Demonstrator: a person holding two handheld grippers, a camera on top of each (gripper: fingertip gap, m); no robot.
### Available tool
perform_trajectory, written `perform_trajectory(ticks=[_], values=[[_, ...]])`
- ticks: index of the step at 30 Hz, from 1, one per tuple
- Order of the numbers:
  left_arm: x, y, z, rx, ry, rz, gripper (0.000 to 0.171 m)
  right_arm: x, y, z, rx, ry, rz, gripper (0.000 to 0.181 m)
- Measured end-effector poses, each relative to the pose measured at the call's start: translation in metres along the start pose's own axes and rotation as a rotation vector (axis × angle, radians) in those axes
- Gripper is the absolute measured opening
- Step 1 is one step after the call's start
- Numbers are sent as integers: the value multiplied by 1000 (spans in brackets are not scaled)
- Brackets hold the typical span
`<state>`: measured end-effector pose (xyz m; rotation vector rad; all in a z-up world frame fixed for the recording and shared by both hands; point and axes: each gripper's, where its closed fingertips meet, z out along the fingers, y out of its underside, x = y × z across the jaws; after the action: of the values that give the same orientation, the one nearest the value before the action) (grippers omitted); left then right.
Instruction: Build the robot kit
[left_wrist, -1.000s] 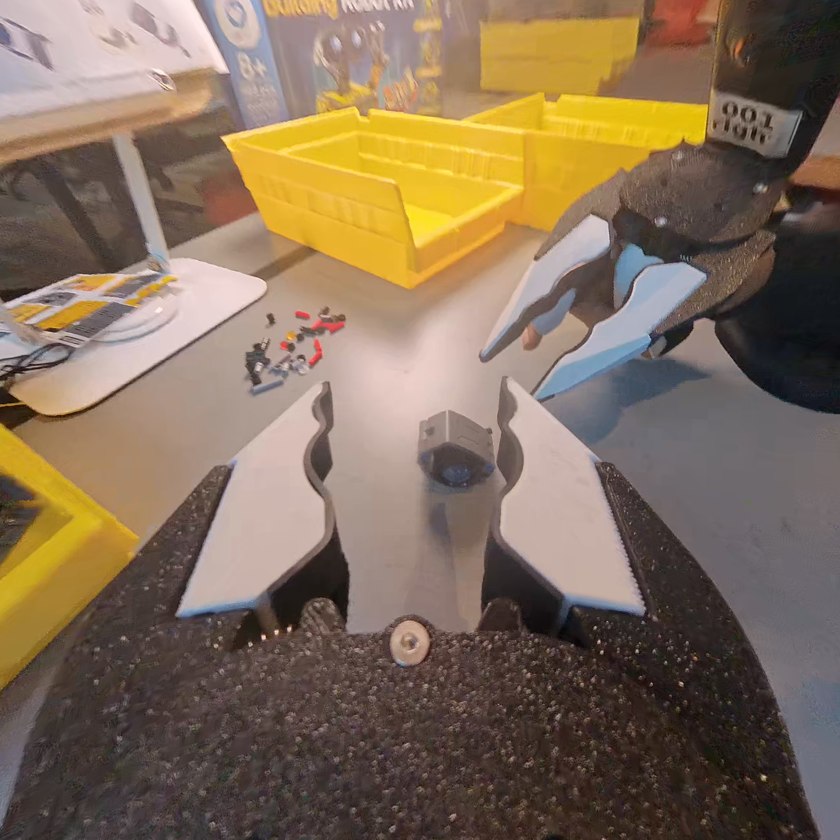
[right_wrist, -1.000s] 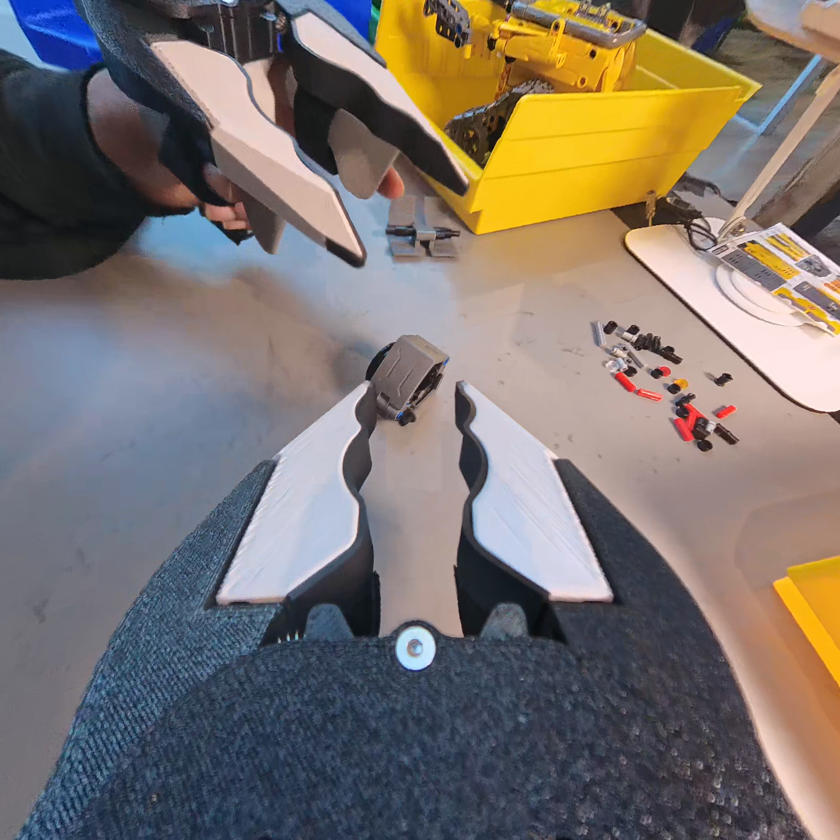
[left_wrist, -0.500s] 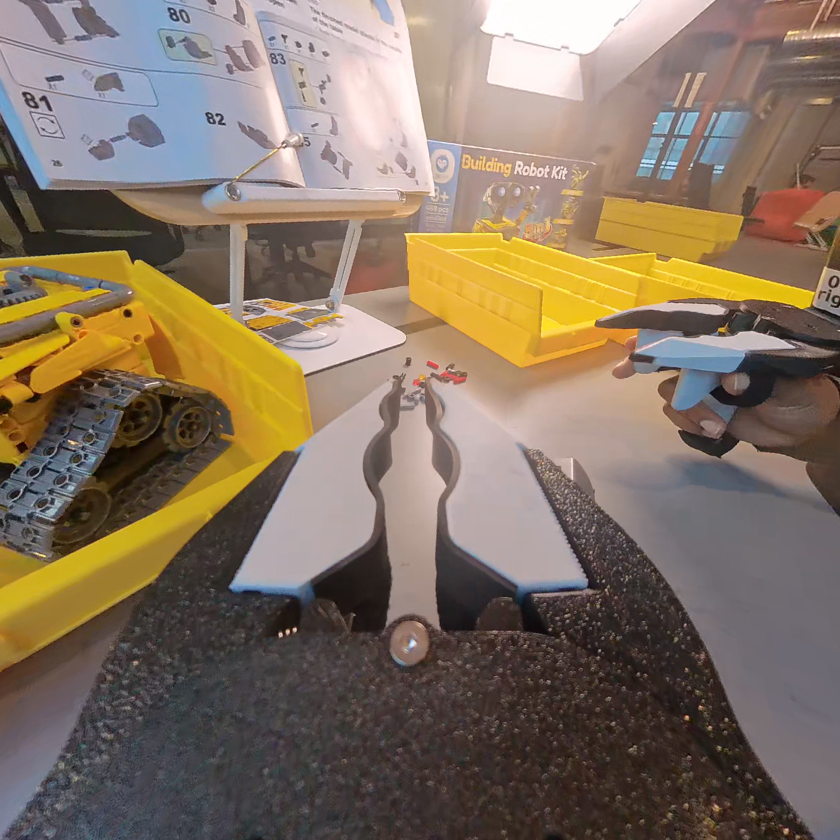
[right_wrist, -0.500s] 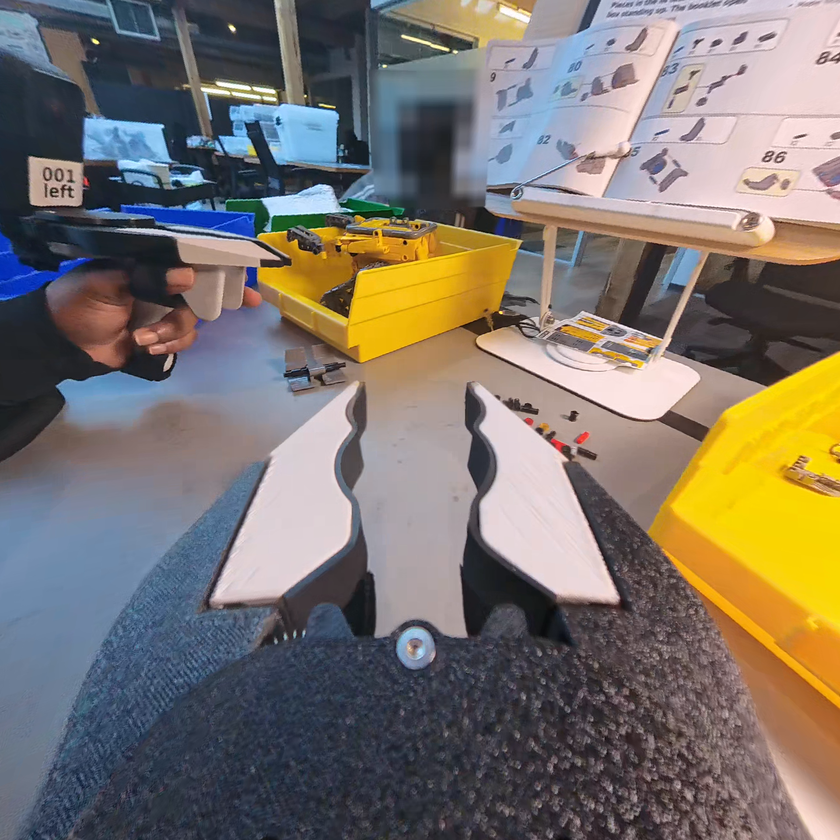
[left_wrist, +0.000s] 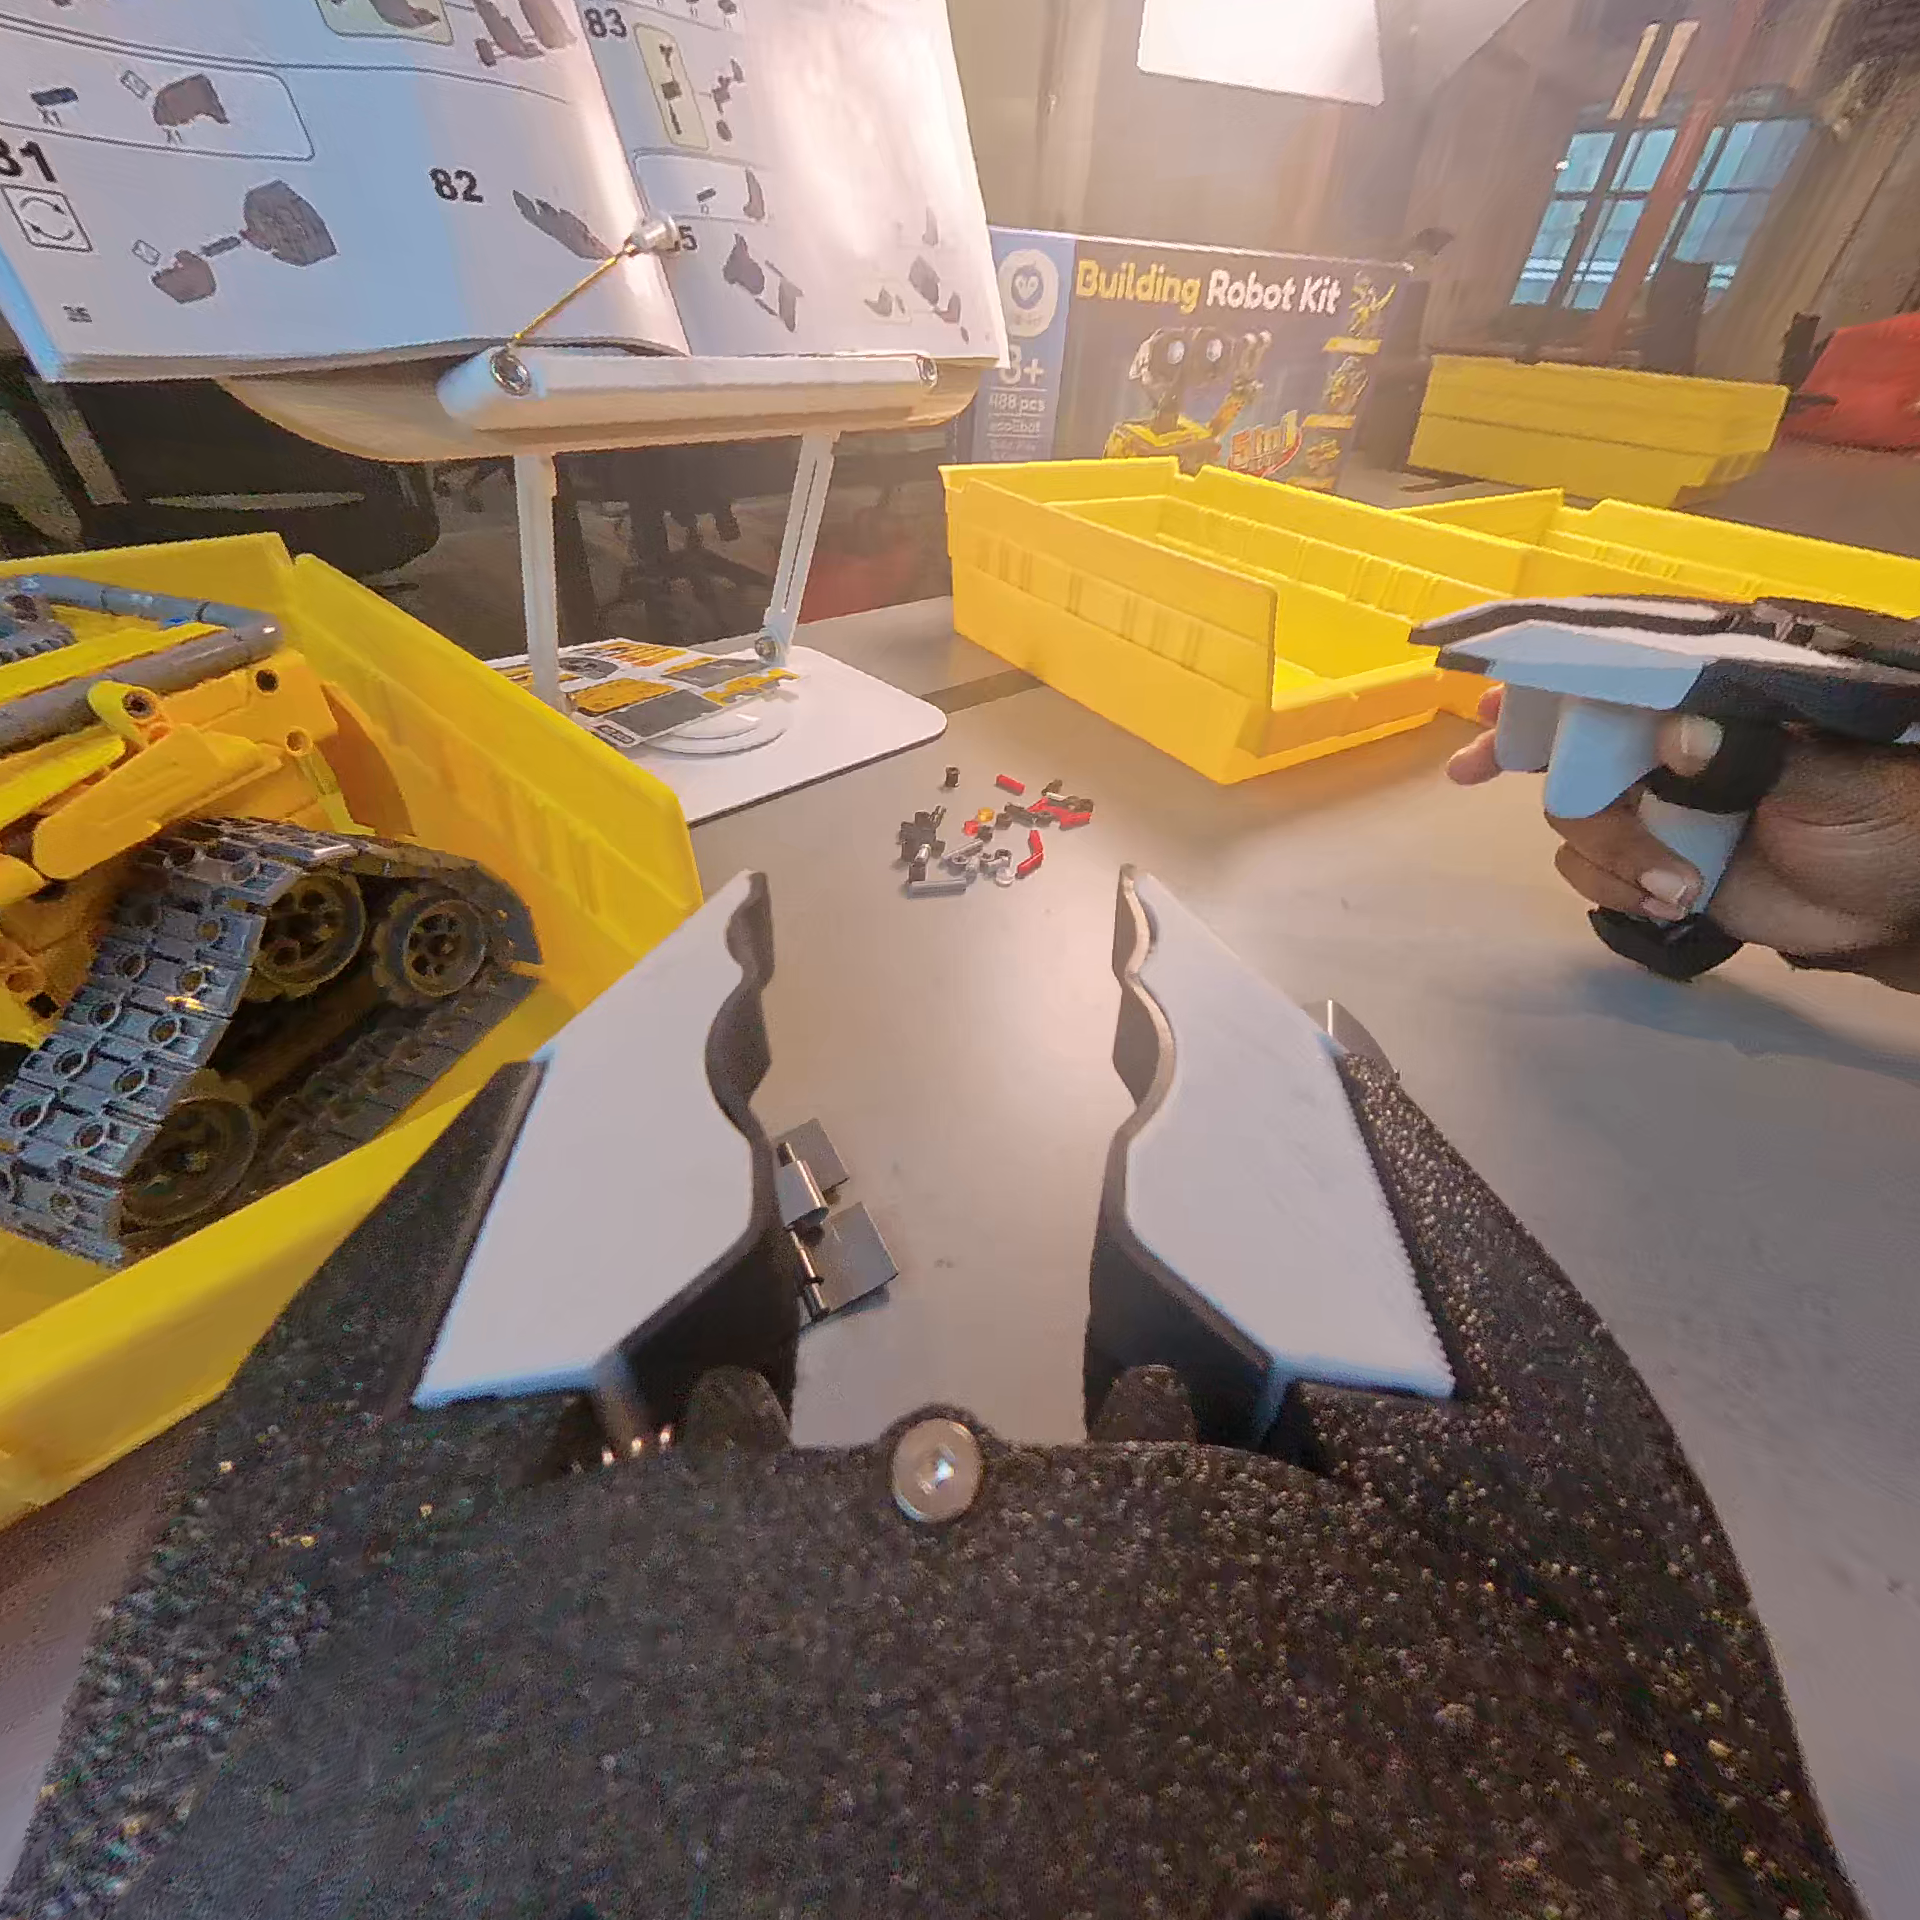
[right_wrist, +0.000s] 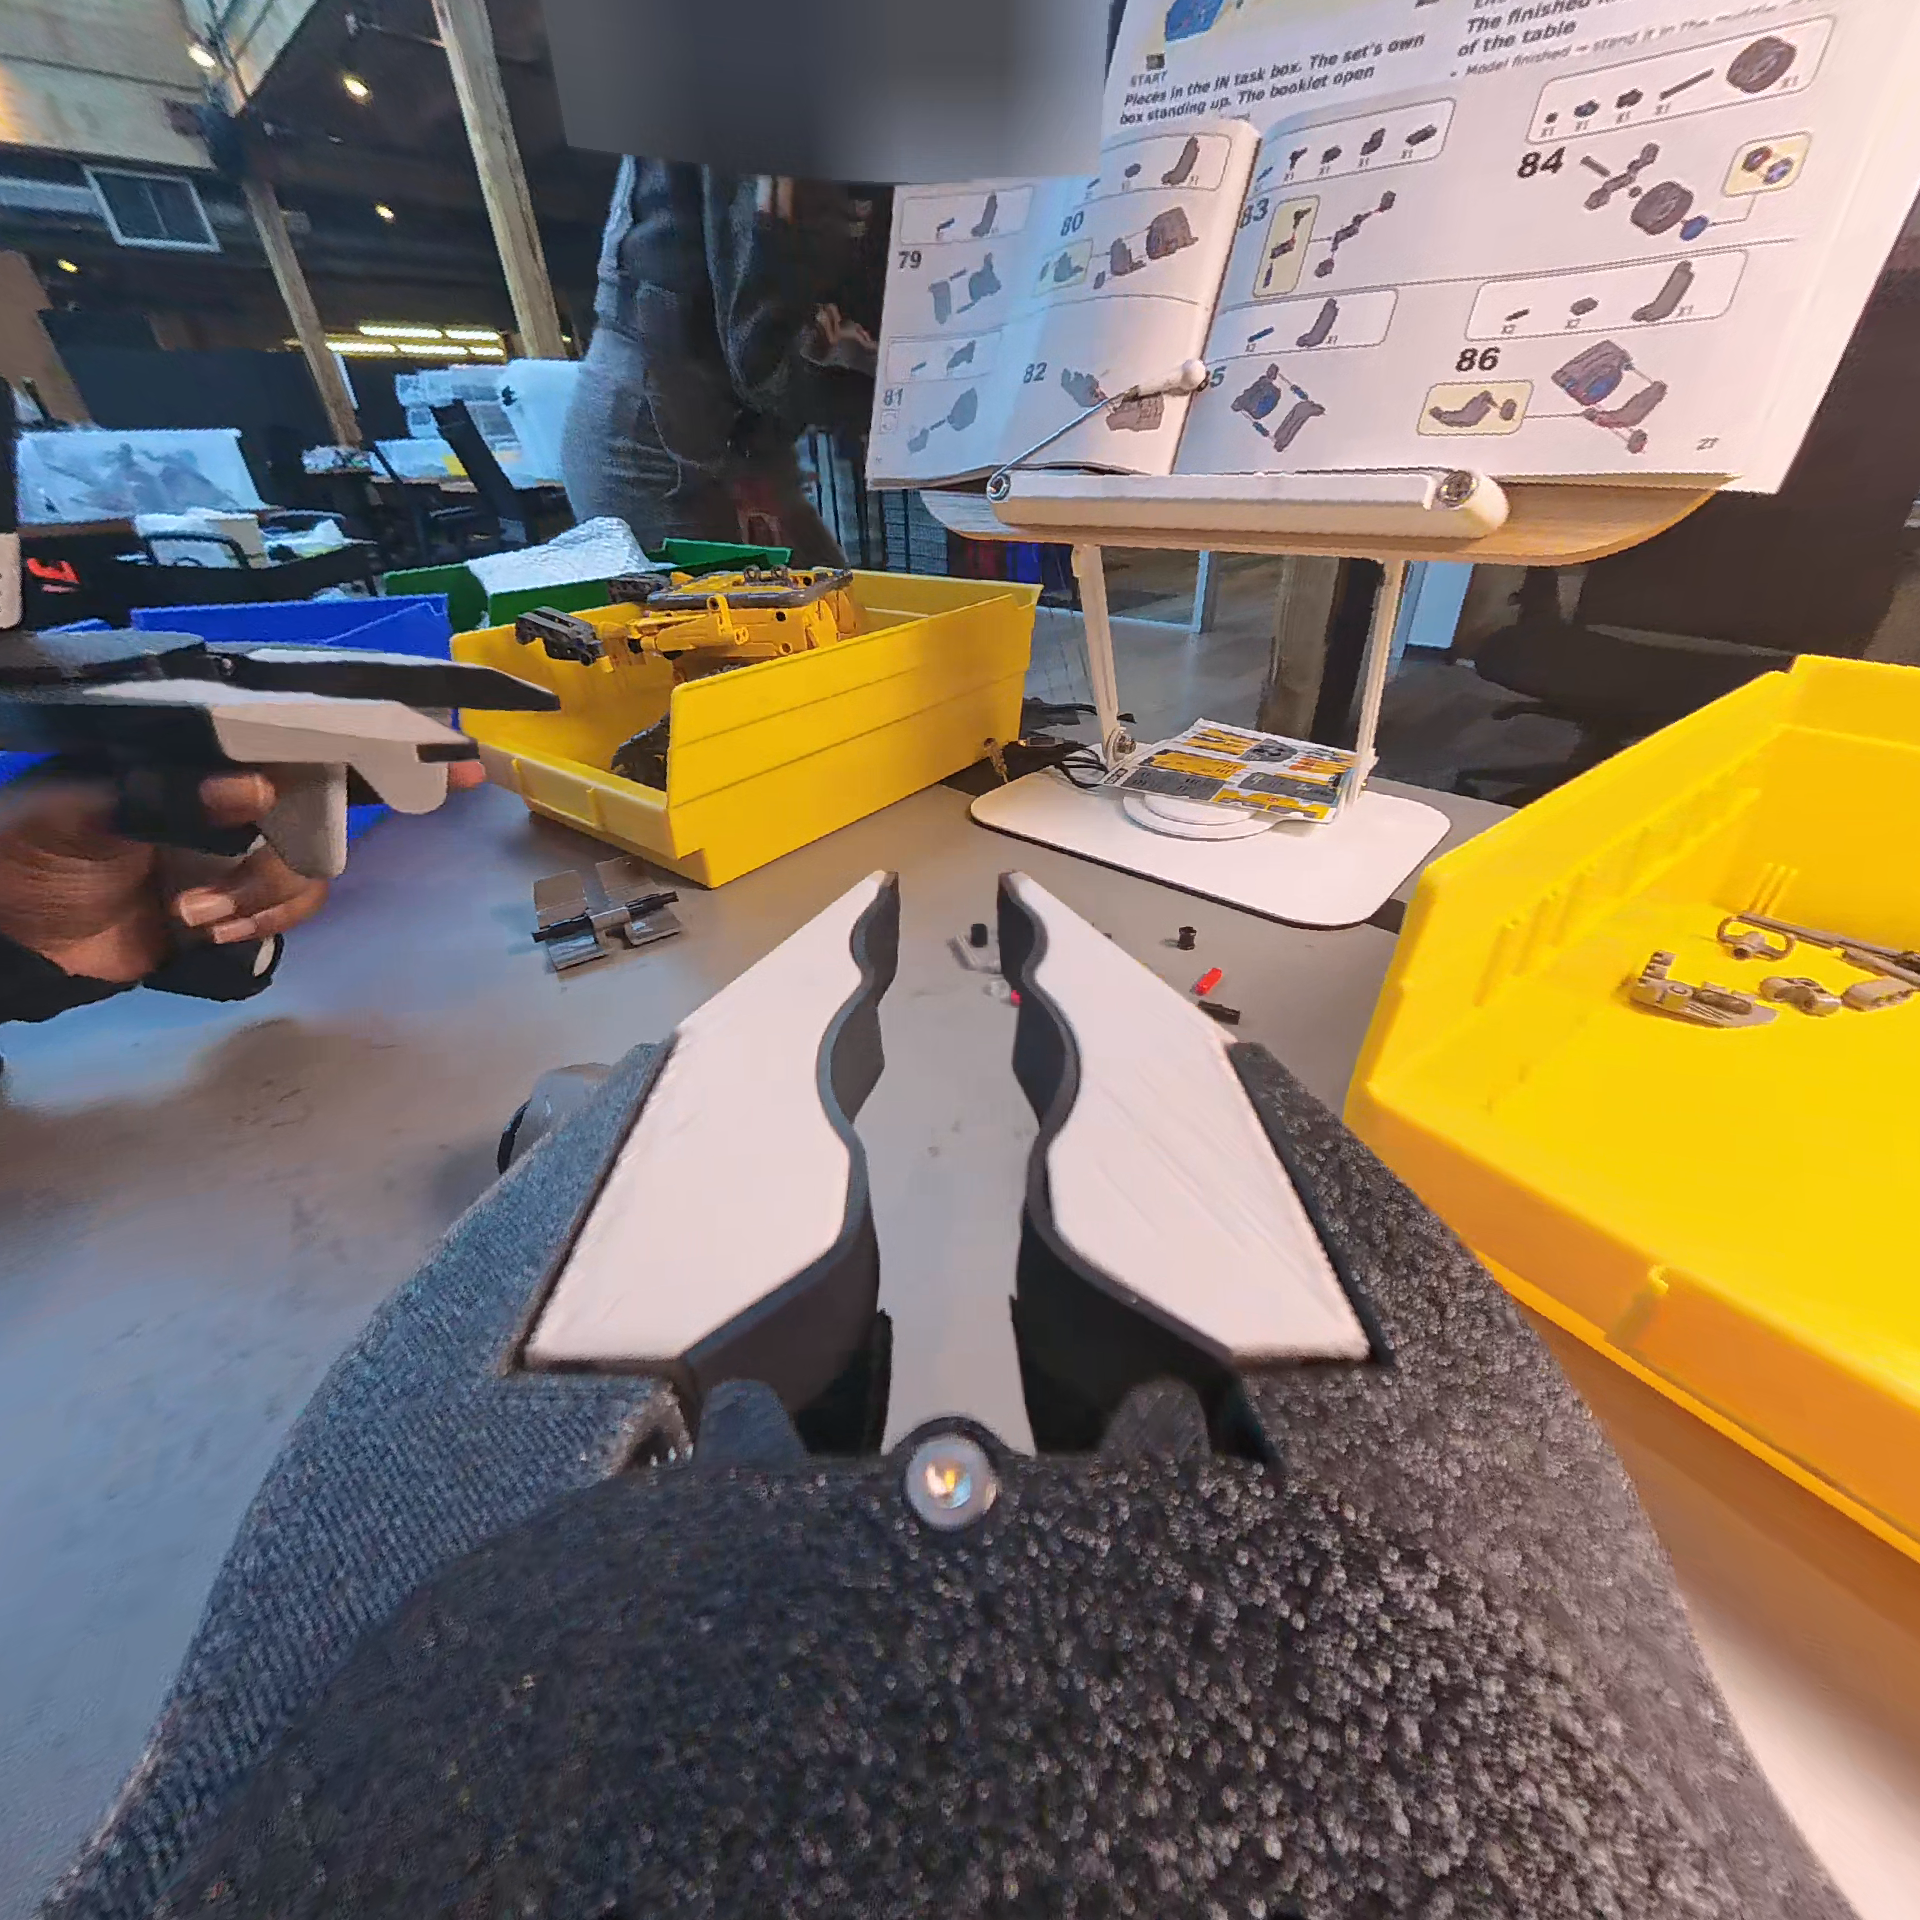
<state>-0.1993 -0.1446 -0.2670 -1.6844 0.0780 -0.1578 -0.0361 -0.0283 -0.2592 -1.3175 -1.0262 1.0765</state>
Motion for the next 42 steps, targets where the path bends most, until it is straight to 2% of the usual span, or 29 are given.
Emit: perform_trajectory(ticks=[9,13,16,24,28,34,42], values=[[7,6,4,-19,24,15,63,14,2,1,1,53,-4,29],[3,5,3,-9,21,-15,62,20,-7,8,25,88,-37,30],[2,4,3,-1,17,-23,61,26,-29,19,65,117,-75,34],[1,9,5,-7,1,-11,59,59,-124,67,201,201,-167,34],[-4,8,3,3,-23,6,58,85,-147,98,223,232,-173,33],[-9,7,3,11,-31,-2,58,109,-144,123,218,245,-150,33],[-3,4,2,24,2,-11,58,106,-122,129,163,222,-177,32]])
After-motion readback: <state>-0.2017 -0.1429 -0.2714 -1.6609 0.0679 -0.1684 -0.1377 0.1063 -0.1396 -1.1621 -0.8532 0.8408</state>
